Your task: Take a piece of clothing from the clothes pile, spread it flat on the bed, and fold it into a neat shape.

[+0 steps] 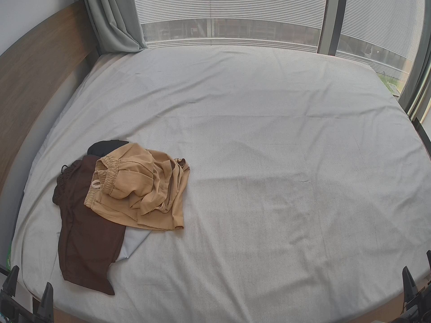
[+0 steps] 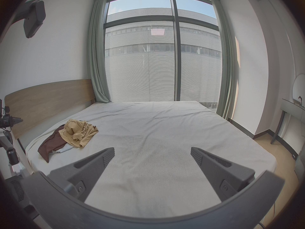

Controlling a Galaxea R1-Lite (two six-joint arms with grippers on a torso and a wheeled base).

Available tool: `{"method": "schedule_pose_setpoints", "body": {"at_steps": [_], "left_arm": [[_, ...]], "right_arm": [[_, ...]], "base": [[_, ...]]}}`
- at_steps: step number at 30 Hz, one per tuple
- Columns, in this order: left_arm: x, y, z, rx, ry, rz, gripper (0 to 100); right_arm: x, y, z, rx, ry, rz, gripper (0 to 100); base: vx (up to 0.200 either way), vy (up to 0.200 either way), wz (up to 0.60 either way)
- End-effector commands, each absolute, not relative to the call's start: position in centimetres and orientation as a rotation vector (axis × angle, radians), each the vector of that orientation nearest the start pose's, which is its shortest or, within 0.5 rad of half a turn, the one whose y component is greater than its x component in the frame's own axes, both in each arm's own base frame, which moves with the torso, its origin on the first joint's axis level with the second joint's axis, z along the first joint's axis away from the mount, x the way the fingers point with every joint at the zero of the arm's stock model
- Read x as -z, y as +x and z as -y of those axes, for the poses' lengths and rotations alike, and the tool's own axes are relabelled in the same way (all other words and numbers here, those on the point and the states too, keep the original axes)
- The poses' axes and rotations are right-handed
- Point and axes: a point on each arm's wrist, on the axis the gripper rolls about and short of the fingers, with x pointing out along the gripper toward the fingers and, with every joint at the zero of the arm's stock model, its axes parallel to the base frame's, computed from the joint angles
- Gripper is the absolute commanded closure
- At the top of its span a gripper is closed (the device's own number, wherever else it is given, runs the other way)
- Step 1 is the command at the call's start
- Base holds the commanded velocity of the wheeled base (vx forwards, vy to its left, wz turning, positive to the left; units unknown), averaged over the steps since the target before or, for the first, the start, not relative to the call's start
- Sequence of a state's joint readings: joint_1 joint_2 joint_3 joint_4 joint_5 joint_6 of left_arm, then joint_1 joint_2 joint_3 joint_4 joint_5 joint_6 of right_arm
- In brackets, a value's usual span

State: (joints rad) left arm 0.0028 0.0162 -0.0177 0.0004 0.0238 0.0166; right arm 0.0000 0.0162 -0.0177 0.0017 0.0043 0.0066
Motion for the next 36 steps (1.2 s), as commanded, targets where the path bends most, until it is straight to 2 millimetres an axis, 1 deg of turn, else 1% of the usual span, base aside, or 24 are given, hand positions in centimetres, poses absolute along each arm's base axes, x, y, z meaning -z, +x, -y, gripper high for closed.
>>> {"method": "schedule_pose_setpoints", "body": {"at_steps": [1, 13, 15, 16, 18, 22, 27, 29, 31, 32, 33, 34, 36], "left_arm": [[-7.6, -2.3, 0.0, -0.023, 0.018, 0.003, 0], [-7.9, -2.3, 0.0, -0.011, 0.017, 0.026, 0], [-9.8, -2.8, 0.0, -0.010, 0.011, 0.117, 0], [-10.6, -3.0, 0.0, -0.011, 0.009, 0.135, 0], [-10.9, -2.8, 0.0, 0.001, 0.008, 0.110, 0], [-10.3, -2.6, 0.1, 0.030, 0.009, 0.078, 0], [-10.7, -2.5, 0.1, 0.035, 0.005, 0.072, 0], [-11.0, -2.4, 0.1, 0.054, 0.002, 0.066, 0], [-11.8, -2.3, 0.1, 0.084, 0.000, 0.061, 0], [-11.8, -2.3, 0.1, 0.084, 0.000, 0.061, 0], [-12.3, -2.1, 0.1, 0.100, -0.006, 0.053, 0], [-13.2, -1.9, 0.1, 0.122, -0.022, 0.043, 0], [-13.8, -1.7, 0.1, 0.136, -0.035, 0.034, 0]], "right_arm": [[-7.6, -2.3, 0.0, -0.006, 0.006, 0.000, 0], [-7.6, -2.3, 0.0, -0.005, 0.008, -0.002, 0], [-7.6, -2.3, 0.0, -0.005, 0.009, -0.002, 0], [-7.6, -2.3, 0.0, -0.003, 0.009, -0.002, 0], [-7.6, -2.3, 0.0, -0.005, 0.009, -0.002, 0], [-7.6, -2.3, 0.0, -0.003, 0.009, -0.002, 0], [-7.6, -2.3, 0.0, -0.005, 0.009, -0.002, 0], [-7.6, -2.3, 0.0, -0.006, 0.009, -0.002, 0], [-7.6, -2.3, 0.0, -0.006, 0.009, -0.002, 0], [-7.6, -2.3, 0.0, -0.006, 0.009, -0.002, 0], [-7.6, -2.3, 0.0, -0.006, 0.009, -0.002, 0], [-7.6, -2.3, 0.0, -0.006, 0.009, -0.002, 0], [-7.6, -2.3, 0.0, -0.006, 0.008, -0.002, 0]], "base": [[0.000, 0.000, 0.00], [0.000, 0.000, 0.00], [0.000, 0.000, 0.00], [0.000, 0.000, 0.00], [0.000, 0.000, 0.00], [0.000, 0.000, 0.00], [0.000, 0.000, 0.00], [0.000, 0.000, 0.00], [0.000, 0.000, 0.00], [0.000, 0.000, 0.00], [0.000, 0.000, 0.00], [0.000, 0.000, 0.00], [0.000, 0.000, 0.00]]}}
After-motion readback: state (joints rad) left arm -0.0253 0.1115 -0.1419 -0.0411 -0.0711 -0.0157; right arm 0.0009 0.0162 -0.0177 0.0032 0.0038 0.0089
